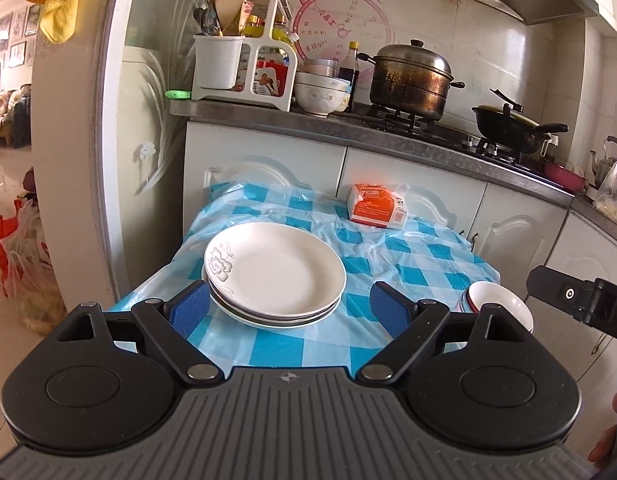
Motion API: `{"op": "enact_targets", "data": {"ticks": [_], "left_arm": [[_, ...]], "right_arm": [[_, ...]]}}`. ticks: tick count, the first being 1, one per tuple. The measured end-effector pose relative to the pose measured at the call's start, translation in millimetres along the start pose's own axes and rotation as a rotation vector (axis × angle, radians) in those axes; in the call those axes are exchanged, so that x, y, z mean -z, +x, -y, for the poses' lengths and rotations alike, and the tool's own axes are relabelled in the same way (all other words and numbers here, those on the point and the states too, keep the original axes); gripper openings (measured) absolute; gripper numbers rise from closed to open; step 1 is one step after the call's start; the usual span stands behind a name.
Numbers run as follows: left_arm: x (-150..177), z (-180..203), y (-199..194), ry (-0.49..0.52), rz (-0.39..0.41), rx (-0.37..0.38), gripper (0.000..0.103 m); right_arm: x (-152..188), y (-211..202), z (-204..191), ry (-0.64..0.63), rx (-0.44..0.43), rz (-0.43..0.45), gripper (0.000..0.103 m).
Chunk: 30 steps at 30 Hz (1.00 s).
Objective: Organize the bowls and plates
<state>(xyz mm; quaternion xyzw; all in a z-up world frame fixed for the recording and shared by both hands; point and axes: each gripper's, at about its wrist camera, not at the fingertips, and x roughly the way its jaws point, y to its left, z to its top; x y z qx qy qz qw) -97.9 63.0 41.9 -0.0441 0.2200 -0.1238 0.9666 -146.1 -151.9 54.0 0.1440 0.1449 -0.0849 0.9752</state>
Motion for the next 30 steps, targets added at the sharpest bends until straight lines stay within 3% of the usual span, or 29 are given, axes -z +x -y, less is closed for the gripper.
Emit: {"op": "enact_targets", "data": {"ticks": [18,30], "left_arm": [[7.8,3.4,-3.1,0.036,-0.016,-0.049,0.103],[14.2,3.0,3.6,0.061,-0.049,-0.039,0.103]], "right_arm": [[14.7,-1.5,1.8,0.019,0.008,-0.038,0.102],[24.6,0.2,4.3,0.008,0.014,-0.025,0.102]]}}
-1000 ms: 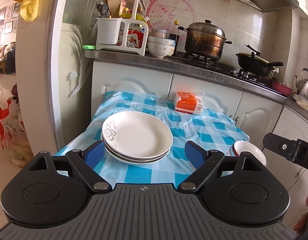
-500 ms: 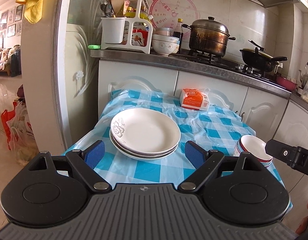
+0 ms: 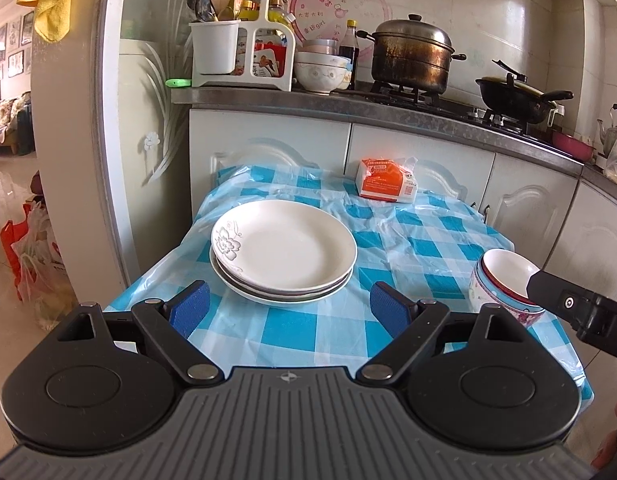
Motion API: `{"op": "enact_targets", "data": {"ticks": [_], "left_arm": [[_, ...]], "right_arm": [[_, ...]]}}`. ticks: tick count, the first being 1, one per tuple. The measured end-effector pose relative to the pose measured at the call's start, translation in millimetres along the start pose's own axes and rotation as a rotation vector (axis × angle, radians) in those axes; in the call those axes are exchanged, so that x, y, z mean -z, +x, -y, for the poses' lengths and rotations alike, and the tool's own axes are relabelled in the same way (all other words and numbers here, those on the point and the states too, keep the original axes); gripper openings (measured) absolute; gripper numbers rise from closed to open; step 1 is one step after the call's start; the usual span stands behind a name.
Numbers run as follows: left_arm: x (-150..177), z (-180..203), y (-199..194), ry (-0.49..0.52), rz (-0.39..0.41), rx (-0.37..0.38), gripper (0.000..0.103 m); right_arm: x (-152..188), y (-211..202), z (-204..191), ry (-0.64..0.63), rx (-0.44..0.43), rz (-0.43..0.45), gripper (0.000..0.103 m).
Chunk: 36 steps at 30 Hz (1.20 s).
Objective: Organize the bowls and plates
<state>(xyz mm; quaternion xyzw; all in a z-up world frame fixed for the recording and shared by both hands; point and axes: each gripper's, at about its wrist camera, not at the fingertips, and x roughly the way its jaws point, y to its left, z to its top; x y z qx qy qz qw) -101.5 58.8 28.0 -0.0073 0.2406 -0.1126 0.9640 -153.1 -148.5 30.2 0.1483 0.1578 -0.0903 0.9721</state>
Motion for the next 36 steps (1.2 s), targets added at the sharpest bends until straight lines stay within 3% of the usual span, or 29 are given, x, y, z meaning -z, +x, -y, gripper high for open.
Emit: {"op": "enact_targets", "data": {"ticks": [17,36], "left_arm": [[2.5,-1.6,15.3,0.013,-0.037,-0.001,0.103],[5.1,3.8,18.3,0.029,-0.048,-0.024,0.103]], "right_arm": [[12.5,12.8,3.8,-0.005,0.024,-0.045,0.102],[14.4,13.1,9.5,-0.002,0.017,-0.032,0.102]]}}
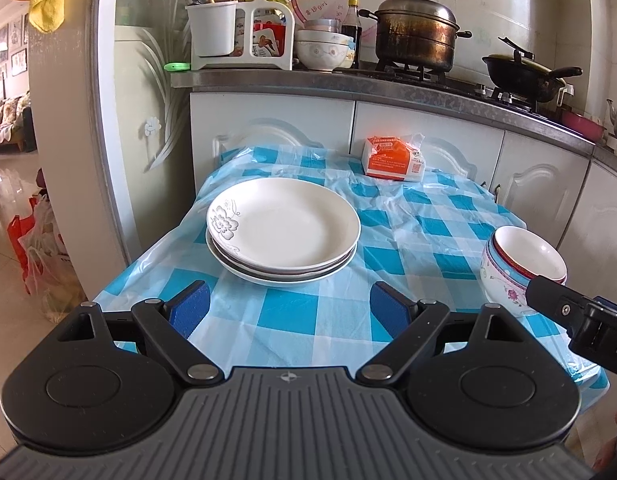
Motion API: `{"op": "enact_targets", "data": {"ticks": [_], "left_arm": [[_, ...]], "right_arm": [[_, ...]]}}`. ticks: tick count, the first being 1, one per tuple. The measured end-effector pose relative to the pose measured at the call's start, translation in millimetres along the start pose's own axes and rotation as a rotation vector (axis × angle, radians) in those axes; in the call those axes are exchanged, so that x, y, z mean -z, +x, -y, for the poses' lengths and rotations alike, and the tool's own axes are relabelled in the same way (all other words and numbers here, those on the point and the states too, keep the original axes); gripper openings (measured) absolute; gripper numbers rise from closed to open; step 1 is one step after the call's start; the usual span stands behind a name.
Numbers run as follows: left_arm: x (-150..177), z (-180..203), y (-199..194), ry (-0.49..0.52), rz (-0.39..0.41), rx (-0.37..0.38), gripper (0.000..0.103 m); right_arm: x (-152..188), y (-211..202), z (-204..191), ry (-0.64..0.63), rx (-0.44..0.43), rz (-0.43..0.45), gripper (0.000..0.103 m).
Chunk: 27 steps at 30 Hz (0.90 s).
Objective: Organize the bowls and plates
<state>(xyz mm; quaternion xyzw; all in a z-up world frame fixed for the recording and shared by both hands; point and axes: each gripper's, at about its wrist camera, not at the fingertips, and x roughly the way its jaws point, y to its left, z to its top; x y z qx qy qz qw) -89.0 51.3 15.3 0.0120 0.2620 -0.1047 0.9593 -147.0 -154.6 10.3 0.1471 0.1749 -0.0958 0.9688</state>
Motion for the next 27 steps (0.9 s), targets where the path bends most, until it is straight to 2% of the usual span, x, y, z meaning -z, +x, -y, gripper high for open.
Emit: {"op": "enact_targets", "data": {"ticks": [9,18,27], "left_arm": [[-0.8,4.4,0.3,0.007,0.003,0.008,0.103],[2.4,5.7,16.9,0.032,-0.014,-0.005,0.103],[10.5,7.9,36.4,0.009,-0.069,0.013,0.103]], "right_arm": [[0.6,-3.5,3.1,0.007,-0.010,0.006,0.102],[6.0,4.7,6.5,0.008,-0.017,0.001,0.102],[15.5,20.7,11.4,0.009,-0.032,-0.033,0.102]]}}
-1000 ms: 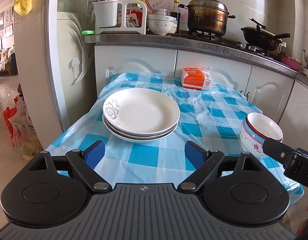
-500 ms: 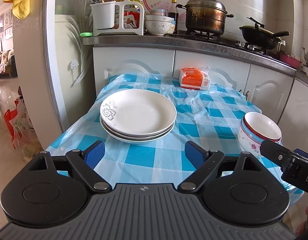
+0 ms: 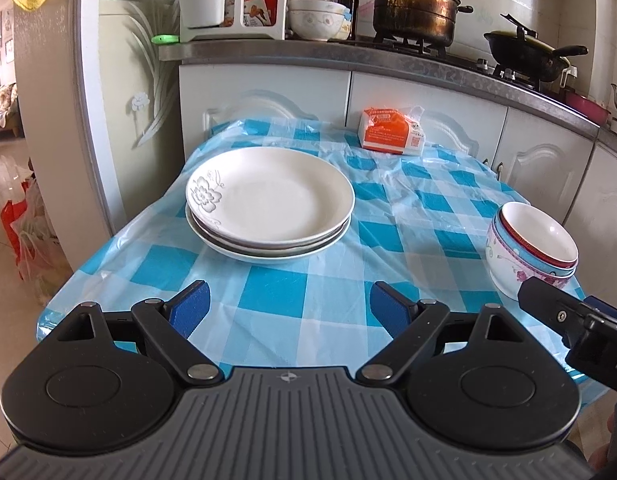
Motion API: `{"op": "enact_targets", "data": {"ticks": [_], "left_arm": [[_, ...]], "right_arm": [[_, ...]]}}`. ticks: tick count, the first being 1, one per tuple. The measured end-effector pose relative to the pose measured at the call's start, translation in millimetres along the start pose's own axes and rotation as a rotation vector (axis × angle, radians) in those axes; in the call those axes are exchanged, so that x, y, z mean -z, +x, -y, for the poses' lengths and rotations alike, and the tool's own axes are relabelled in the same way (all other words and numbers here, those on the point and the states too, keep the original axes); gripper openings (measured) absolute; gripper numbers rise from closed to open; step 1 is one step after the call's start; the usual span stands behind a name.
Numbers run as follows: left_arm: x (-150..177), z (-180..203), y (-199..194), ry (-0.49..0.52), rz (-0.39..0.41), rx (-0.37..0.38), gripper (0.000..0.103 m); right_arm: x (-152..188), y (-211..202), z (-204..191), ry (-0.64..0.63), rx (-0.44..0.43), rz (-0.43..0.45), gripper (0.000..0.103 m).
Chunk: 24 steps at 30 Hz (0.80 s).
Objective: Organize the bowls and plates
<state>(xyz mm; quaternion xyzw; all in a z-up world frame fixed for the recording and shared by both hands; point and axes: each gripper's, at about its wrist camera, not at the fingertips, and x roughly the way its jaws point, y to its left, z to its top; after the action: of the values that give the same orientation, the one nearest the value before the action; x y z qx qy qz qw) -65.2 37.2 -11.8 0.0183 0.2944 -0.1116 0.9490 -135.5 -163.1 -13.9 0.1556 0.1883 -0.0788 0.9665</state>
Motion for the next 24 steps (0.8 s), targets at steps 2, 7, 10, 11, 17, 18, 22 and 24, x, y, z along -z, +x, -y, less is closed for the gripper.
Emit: {"op": "enact_targets", "data": {"ticks": [2,7,10,11,17,18,22,24], "left_arm": [[0.4,1.5,2.9,0.005,-0.005,0.001,0.103],[1.3,4.1,7.9,0.013,-0.008,0.004,0.103],[2.5,6.6,10.7,0.017,-0.012,0.009,0.103],[2.4,7.6,11.7,0.021,-0.014,0.010,0.103],[3.3,10.6,16.7,0.033,-0.021,0.021,0.103],[3.4,10.7,17.4,0.034,-0.021,0.022,0.103],[4.7,11.0,18.9,0.033,-0.016,0.035,0.103],[4.7,10.3,19.0,0.029,-0.009,0.040,0.103]], "right_arm": [[0.8,4.1,1.0,0.003,-0.003,-0.007,0.102],[2.8,11.8,2.8,0.011,0.000,-0.025,0.102],[3.5,14.6,4.3,0.012,0.003,-0.030,0.102],[3.8,15.5,4.5,0.010,0.006,-0.031,0.102],[4.5,18.1,6.7,0.012,0.021,-0.039,0.102],[4.7,18.7,6.9,0.013,0.023,-0.039,0.102],[4.9,20.4,6.7,0.006,0.029,-0.038,0.102],[4.9,22.0,7.2,0.003,0.028,-0.041,0.102]]}}
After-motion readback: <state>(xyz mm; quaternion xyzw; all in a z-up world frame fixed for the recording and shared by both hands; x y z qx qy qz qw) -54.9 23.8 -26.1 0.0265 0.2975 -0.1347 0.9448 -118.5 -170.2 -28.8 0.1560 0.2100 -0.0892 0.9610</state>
